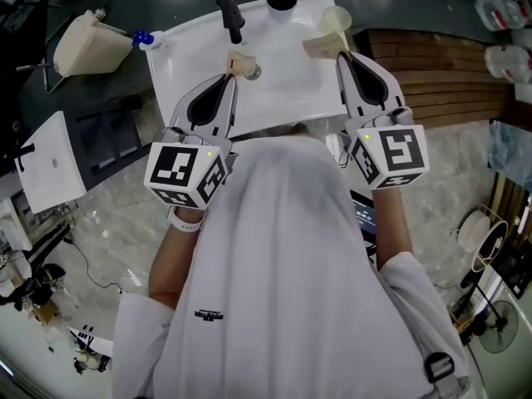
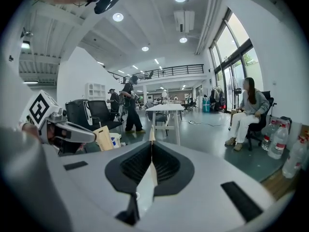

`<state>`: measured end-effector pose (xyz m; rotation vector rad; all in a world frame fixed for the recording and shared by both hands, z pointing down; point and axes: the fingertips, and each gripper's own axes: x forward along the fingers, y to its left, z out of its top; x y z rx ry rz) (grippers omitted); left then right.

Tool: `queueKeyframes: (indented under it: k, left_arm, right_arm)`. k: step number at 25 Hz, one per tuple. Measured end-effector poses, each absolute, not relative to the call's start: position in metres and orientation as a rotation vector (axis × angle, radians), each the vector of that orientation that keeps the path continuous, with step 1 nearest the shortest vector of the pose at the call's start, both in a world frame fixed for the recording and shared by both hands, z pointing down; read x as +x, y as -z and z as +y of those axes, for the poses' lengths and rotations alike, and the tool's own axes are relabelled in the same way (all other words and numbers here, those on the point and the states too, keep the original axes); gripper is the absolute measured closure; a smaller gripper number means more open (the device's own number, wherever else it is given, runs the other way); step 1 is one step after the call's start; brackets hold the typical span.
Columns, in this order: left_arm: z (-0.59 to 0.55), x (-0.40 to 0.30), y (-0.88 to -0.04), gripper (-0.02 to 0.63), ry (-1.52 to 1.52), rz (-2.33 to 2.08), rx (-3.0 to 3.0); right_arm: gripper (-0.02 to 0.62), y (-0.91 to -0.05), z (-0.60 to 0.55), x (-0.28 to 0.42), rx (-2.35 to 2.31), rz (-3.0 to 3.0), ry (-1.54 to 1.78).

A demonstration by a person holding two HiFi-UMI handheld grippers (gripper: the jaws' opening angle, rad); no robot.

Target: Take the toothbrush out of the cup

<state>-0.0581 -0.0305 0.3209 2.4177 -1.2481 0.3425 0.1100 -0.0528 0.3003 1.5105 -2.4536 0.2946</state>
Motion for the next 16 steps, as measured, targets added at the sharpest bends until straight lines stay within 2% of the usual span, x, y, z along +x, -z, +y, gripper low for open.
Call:
queueKeyframes:
  k: [16]
  left_arm:
    - [-0.0331, -0.0529, -0.3156, 0.600, -0.357, -1.200, 2.453]
  right_arm:
    - [0.589, -0.2983, -0.0488, 0.1147, 1.554, -2.432, -0.295]
